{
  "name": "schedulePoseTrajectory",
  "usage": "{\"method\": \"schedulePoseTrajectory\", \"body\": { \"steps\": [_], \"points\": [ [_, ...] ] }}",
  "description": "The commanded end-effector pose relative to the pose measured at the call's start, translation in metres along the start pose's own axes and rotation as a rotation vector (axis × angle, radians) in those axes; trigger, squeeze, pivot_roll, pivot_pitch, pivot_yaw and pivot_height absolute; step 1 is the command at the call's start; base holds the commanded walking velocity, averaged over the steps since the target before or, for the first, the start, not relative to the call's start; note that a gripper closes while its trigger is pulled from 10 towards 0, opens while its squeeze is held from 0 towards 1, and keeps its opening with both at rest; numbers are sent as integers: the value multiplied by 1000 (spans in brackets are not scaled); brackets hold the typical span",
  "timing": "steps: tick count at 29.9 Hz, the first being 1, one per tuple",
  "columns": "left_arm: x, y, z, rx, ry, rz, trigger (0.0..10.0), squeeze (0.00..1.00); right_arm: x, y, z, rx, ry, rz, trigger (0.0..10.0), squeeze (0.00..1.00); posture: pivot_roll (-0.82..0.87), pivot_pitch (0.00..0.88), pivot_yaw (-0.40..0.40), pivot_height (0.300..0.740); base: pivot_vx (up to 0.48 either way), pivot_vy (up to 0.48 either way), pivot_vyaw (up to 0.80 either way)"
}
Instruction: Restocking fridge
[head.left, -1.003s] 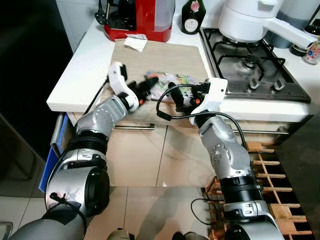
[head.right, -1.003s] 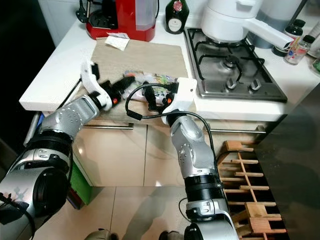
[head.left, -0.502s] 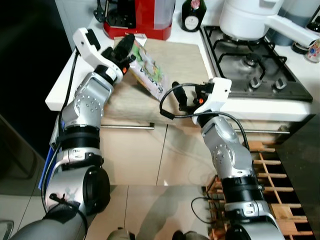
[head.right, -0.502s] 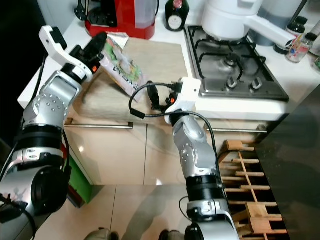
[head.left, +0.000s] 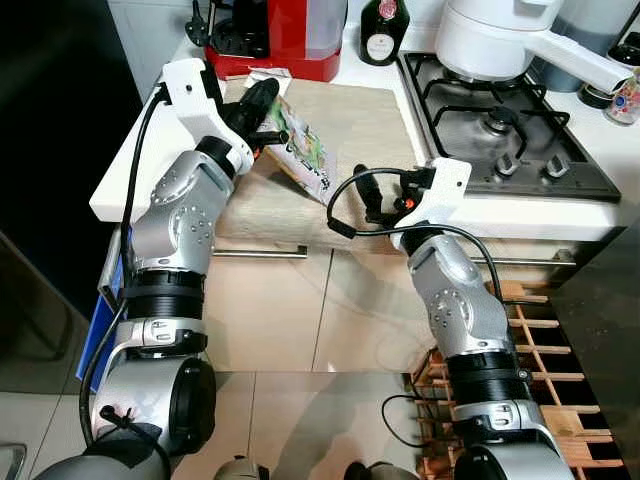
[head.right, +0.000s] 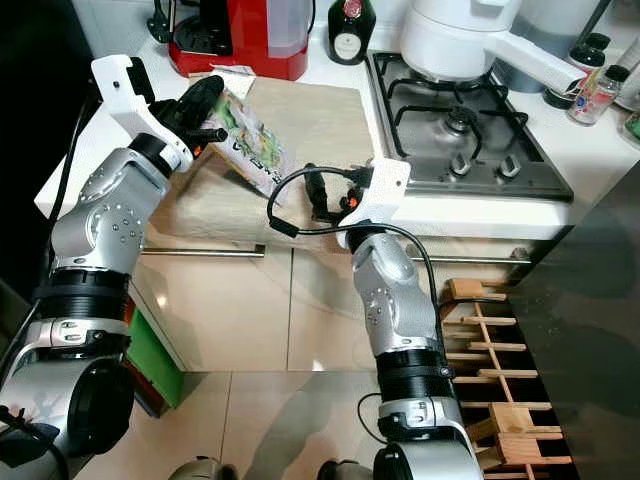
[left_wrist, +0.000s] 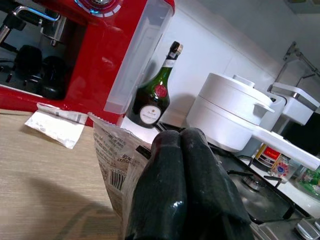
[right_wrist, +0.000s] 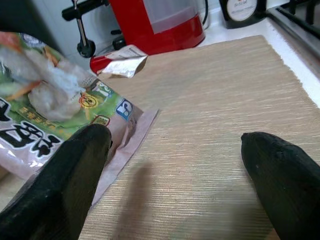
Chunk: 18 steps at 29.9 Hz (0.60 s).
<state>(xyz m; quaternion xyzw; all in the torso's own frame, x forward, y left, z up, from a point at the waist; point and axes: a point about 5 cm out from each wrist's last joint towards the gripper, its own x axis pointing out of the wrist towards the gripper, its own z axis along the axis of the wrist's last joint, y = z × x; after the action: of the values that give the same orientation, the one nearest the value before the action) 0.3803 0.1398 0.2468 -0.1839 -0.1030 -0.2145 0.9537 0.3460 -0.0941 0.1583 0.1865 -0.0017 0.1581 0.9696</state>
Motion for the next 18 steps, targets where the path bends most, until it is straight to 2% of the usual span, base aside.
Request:
{"method": "schedulePoseTrajectory", "body": {
  "steps": [1, 6, 9, 13, 14, 15, 16, 17, 18],
  "points": [
    [5, -6, 16, 52, -46, -54, 0, 0, 5, -2, 9, -40, -2, 15, 10000, 0, 34, 25, -26, 740, 0, 0, 0],
    [9, -3, 19, 103, -32, -83, 0, 0, 10, -14, 28, -121, -4, 62, 10000, 0, 31, 28, -16, 740, 0, 0, 0],
    [13, -3, 25, 145, -15, -144, 0, 0, 11, -26, 50, -217, -12, 96, 10000, 0, 34, 29, -16, 740, 0, 0, 0],
    [16, -4, 34, 174, -25, -170, 0, 0, 12, -29, 61, -249, -24, 121, 10000, 0, 34, 29, -16, 740, 0, 0, 0],
    [19, -5, 42, 200, -34, -196, 0, 0, 13, -32, 71, -284, -49, 127, 10000, 141, 35, 27, -16, 740, 0, 0, 0],
    [19, -5, 42, 200, -34, -196, 0, 0, 13, -32, 71, -284, -49, 127, 10000, 141, 35, 27, -16, 740, 0, 0, 0],
    [20, -5, 44, 211, -36, -207, 0, 0, 14, -33, 74, -294, -56, 130, 10000, 882, 35, 27, -16, 740, 0, 0, 0],
    [22, -8, 50, 275, -31, -264, 0, 0, 15, -33, 82, -331, -59, 176, 10000, 1000, 33, 25, -11, 740, 0, 0, 0],
    [22, -8, 50, 275, -31, -264, 0, 0, 15, -33, 82, -331, -59, 176, 10000, 1000, 33, 25, -11, 740, 0, 0, 0]
  ]
}}
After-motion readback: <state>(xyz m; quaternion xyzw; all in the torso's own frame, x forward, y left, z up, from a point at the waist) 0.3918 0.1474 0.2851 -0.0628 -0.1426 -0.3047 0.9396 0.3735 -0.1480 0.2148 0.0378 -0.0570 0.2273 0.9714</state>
